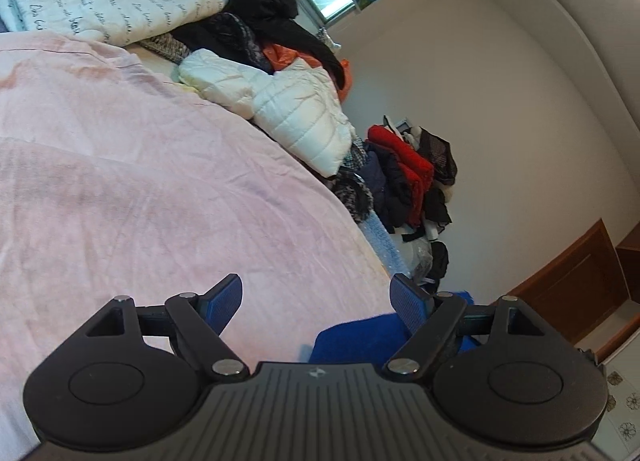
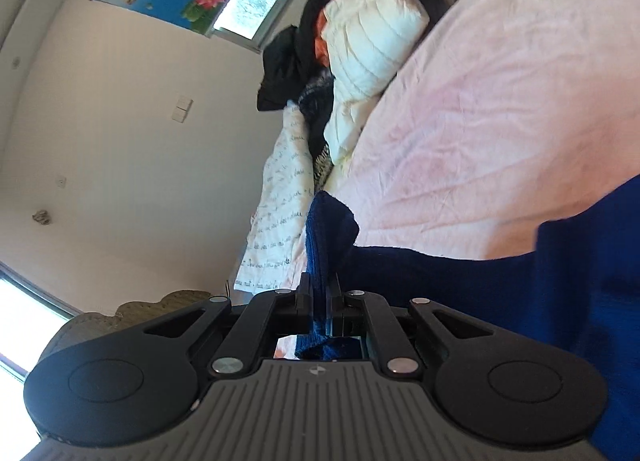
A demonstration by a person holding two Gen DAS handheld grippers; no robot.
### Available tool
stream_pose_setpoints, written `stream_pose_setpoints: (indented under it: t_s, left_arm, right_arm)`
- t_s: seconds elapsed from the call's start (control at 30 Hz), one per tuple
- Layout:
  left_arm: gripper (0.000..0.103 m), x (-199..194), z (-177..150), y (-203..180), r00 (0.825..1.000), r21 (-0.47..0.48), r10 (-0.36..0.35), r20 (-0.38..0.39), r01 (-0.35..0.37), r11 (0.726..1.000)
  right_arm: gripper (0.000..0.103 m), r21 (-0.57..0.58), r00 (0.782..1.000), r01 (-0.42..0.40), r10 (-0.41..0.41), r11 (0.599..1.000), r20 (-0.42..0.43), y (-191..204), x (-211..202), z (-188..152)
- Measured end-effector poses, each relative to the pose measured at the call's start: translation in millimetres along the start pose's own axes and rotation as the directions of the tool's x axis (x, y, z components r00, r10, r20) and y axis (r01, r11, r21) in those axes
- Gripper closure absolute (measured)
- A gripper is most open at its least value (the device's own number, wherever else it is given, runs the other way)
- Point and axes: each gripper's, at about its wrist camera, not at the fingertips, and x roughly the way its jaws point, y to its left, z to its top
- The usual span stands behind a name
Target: Fold small clothes
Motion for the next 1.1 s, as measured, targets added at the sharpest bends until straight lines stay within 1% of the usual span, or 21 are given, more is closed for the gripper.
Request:
stream_pose_setpoints:
  t_s: [0.07,0.13,0.2,0.3,0.4,0.47,0.53,0.57,0.6,0.67,0.73,0.77,0.8,0.83,0.9,1.0,1.07,1.1]
  left_arm:
    - [0.021,4.8,-9.8,-17.8,0.999,0.025,-0.035,-0.022,0.035,0.999]
    - [0.021,12.3,-21.9,-35.3,0.996,0.050,-0.068,-0.053,0.071,0.996]
    - [0.021,22.9,-37.2,-53.0,0.991,0.081,-0.098,-0.094,0.106,0.991]
    - [0.021,41.6,-64.1,-80.0,0.980,0.132,-0.127,-0.153,0.148,0.980]
    - [0.021,64.2,-95.5,-107.3,0.961,0.173,-0.149,-0.232,0.192,0.966]
    - [0.021,80.6,-117.6,-125.9,0.935,0.204,-0.176,-0.306,0.245,0.948]
    - [0.021,102.6,-142.4,-142.2,0.907,0.234,-0.180,-0.381,0.283,0.930]
    - [0.021,116.0,-154.4,-149.5,0.896,0.264,-0.163,-0.413,0.289,0.920]
    - [0.021,129.9,-165.8,-156.1,0.889,0.306,-0.131,-0.439,0.285,0.908]
    - [0.021,155.5,-186.3,-165.3,0.893,0.414,-0.042,-0.449,0.249,0.875]
    - [0.021,174.1,-202.6,-170.3,0.900,0.506,0.051,-0.433,0.196,0.840]
    - [0.021,179.7,-207.5,-171.3,0.901,0.532,0.077,-0.428,0.182,0.827]
    - [0.021,183.1,-211.9,-171.7,0.898,0.548,0.086,-0.432,0.186,0.816]
    - [0.021,187.3,-216.1,-171.7,0.895,0.564,0.104,-0.433,0.179,0.806]
    - [0.021,192.3,-222.1,-168.1,0.893,0.588,0.152,-0.424,0.144,0.796]
    - [0.021,191.0,-225.2,-164.9,0.896,0.596,0.160,-0.414,0.134,0.792]
    - [0.021,193.9,-226.2,-164.2,0.894,0.612,0.177,-0.412,0.127,0.781]
    - [0.021,196.8,-227.1,-163.5,0.889,0.621,0.191,-0.415,0.123,0.774]
  right_arm:
    - [0.093,-0.025,0.998,0.033,-0.032,0.999,0.050,-3.4,-65.7,-3.2]
    - [0.093,-0.036,0.992,0.092,-0.088,0.995,0.089,-14.2,-124.0,-12.6]
    - [0.093,-0.021,0.976,0.180,-0.176,0.983,0.129,-32.2,-174.7,-27.2]
    - [0.093,0.046,0.946,0.278,-0.282,0.959,0.157,-70.3,-233.0,-53.3]
    - [0.093,0.118,0.917,0.353,-0.368,0.928,0.152,-114.5,-264.6,-80.4]
    - [0.093,0.168,0.901,0.391,-0.414,0.905,0.131,-144.7,-269.7,-96.5]
    - [0.093,0.214,0.896,0.397,-0.427,0.893,0.122,-171.1,-274.5,-108.8]
    - [0.093,0.229,0.893,0.400,-0.434,0.887,0.121,-180.9,-277.0,-113.1]
    - [0.093,0.245,0.891,0.400,-0.437,0.883,0.124,-190.3,-280.6,-116.9]
    - [0.093,0.262,0.890,0.394,-0.437,0.881,0.131,-203.5,-286.6,-121.6]
    - [0.093,0.275,0.889,0.391,-0.438,0.878,0.135,-210.4,-292.3,-126.1]
    - [0.093,0.276,0.893,0.383,-0.430,0.881,0.134,-212.8,-294.8,-128.7]
    - [0.093,0.272,0.896,0.377,-0.423,0.885,0.136,-214.5,-299.9,-131.4]
    - [0.093,0.266,0.892,0.383,-0.429,0.885,0.142,-214.9,-302.1,-132.0]
    - [0.093,0.269,0.875,0.401,-0.453,0.876,0.169,-216.8,-308.1,-132.5]
    - [0.093,0.267,0.883,0.363,-0.421,0.893,0.207,-214.8,-321.9,-125.4]
    - [0.093,0.240,0.888,0.374,-0.420,0.896,0.187,-212.5,-328.9,-121.2]
    - [0.093,0.227,0.883,0.396,-0.437,0.890,0.173,-212.3,-331.7,-120.0]
